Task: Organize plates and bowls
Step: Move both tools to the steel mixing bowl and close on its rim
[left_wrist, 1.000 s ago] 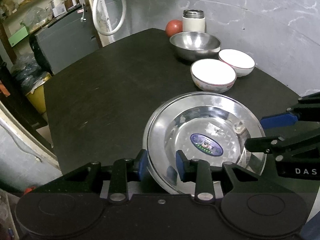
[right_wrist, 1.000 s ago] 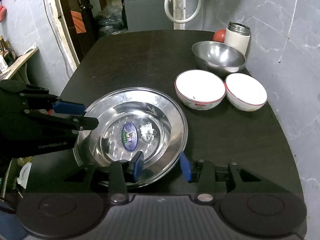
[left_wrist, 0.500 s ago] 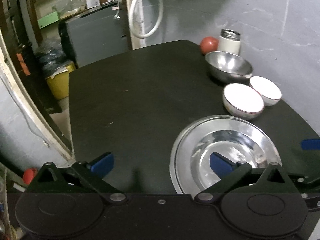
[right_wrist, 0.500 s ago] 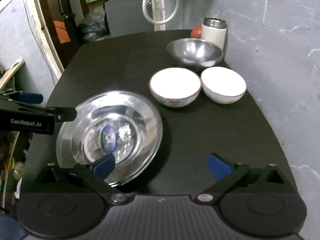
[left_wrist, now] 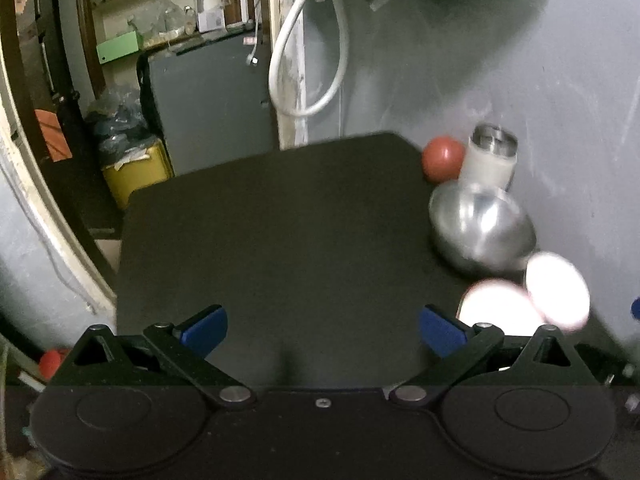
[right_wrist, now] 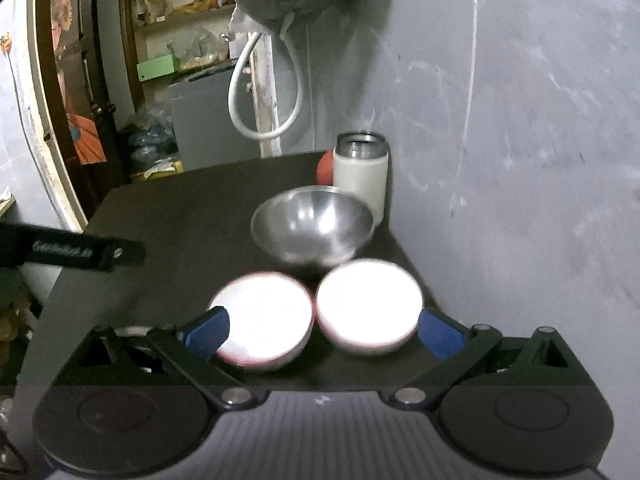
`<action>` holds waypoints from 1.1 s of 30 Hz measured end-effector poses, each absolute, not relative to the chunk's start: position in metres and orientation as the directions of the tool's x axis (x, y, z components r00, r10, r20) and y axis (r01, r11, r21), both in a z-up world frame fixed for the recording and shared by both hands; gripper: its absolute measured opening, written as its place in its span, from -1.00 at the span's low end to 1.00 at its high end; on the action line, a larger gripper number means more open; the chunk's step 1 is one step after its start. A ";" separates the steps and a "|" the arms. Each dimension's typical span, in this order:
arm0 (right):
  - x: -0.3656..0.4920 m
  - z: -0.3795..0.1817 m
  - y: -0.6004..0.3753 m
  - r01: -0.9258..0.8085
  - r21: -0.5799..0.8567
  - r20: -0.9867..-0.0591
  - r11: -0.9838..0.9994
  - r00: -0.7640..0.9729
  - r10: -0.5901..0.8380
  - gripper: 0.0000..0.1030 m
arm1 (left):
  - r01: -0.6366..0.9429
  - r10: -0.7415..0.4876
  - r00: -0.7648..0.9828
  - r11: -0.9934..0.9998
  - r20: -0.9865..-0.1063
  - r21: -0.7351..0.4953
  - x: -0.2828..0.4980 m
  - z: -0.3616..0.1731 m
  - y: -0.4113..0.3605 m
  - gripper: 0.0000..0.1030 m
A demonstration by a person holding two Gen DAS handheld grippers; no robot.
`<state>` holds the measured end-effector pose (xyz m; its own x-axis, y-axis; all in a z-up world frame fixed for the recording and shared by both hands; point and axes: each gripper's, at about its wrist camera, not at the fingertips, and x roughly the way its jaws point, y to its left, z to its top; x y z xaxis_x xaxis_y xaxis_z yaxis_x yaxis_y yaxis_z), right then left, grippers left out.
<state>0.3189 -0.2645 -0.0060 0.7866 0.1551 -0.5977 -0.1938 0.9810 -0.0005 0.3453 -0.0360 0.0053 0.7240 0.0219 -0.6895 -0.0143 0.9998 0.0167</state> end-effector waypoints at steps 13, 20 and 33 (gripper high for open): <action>0.415 -0.023 -0.269 -0.168 -0.005 -0.588 0.986 0.798 0.133 0.79 | 0.041 -0.067 0.701 0.998 -0.710 -0.054 0.465 -0.016 -0.085 0.96; 0.435 -0.035 -0.268 -0.177 0.008 -0.615 0.984 0.775 0.144 0.64 | 0.051 -0.092 0.661 0.996 -0.744 -0.078 0.486 -0.034 -0.091 0.77; 0.446 -0.044 -0.267 -0.197 0.020 -0.644 0.980 0.748 0.164 0.29 | 0.066 -0.145 0.619 0.989 -0.772 -0.134 0.489 -0.044 -0.089 -0.04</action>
<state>0.4458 -0.2669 -0.0441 0.7475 0.1636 -0.6438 -0.1972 0.9802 0.0200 0.4895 -0.0888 -0.0443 0.6188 -0.1455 -0.7719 0.0657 0.9888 -0.1337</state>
